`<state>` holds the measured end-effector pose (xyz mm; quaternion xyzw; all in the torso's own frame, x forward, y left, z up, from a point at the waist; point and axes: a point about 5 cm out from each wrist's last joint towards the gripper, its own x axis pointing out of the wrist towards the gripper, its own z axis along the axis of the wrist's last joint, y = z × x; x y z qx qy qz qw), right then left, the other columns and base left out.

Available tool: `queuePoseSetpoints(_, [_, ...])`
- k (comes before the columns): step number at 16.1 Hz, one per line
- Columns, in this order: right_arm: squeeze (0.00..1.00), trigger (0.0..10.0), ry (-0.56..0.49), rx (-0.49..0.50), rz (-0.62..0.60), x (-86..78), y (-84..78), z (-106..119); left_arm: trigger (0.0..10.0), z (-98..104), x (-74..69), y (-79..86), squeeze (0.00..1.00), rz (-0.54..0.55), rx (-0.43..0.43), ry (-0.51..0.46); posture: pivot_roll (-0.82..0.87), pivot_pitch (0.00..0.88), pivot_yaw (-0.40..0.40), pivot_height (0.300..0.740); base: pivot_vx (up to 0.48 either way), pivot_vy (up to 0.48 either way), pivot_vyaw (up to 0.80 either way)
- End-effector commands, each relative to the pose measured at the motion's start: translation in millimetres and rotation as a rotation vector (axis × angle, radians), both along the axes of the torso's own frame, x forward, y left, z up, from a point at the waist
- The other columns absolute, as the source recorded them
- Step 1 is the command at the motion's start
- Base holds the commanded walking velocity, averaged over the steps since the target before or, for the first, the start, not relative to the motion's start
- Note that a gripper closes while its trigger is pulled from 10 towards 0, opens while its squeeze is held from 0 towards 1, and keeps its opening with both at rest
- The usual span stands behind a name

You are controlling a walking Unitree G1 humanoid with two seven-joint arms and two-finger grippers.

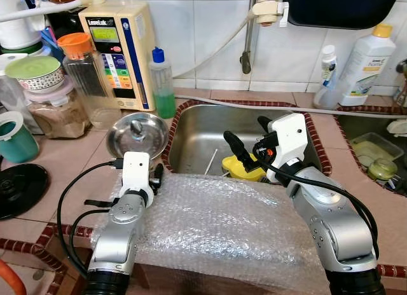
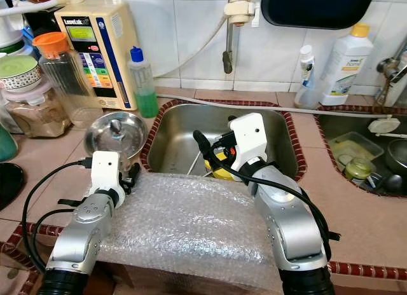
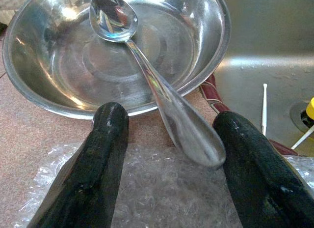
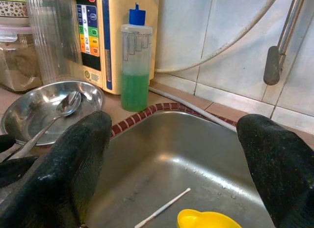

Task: Kitchen organization

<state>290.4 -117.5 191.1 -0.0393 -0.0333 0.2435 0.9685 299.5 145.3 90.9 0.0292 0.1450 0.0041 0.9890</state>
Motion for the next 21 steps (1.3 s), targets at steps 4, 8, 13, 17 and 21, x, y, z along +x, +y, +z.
queuePoseSetpoints(4, [0.00, 10.0, -0.021, 0.007, 0.004, 2.0, 0.0, 5.7, 1.3, 5.4, 0.3, 13.8, 0.00, 0.058, 0.031, 0.007, 0.00, 0.000, 0.027, 0.740, 0.000, 0.000, 0.00])
queuePoseSetpoints(8, [0.00, 10.0, -0.023, 0.011, -0.001, 2.8, 0.3, 5.7, 0.0, 14.5, -0.6, 20.6, 0.00, 0.107, 0.017, 0.013, 0.00, 0.000, 0.032, 0.740, 0.000, 0.000, 0.00])
queuePoseSetpoints(13, [0.00, 10.0, -0.027, 0.014, -0.002, 5.0, 1.1, 6.6, 0.0, 12.1, -5.8, 21.1, 0.00, 0.134, -0.027, 0.064, 0.01, 0.000, 0.038, 0.740, 0.000, 0.000, 0.00])
queuePoseSetpoints(17, [0.00, 10.0, -0.033, 0.017, -0.003, 6.7, 1.8, 6.9, 0.0, 16.6, -3.5, 23.9, 0.00, 0.146, -0.029, 0.054, 0.02, 0.000, 0.040, 0.740, 0.000, 0.000, 0.00])
queuePoseSetpoints(21, [0.00, 10.0, -0.036, 0.018, -0.002, 9.0, 1.8, 7.3, 0.0, 31.1, 2.1, 25.5, 0.00, 0.165, -0.036, -0.028, 0.02, 0.000, 0.034, 0.740, 0.000, 0.000, 0.00])
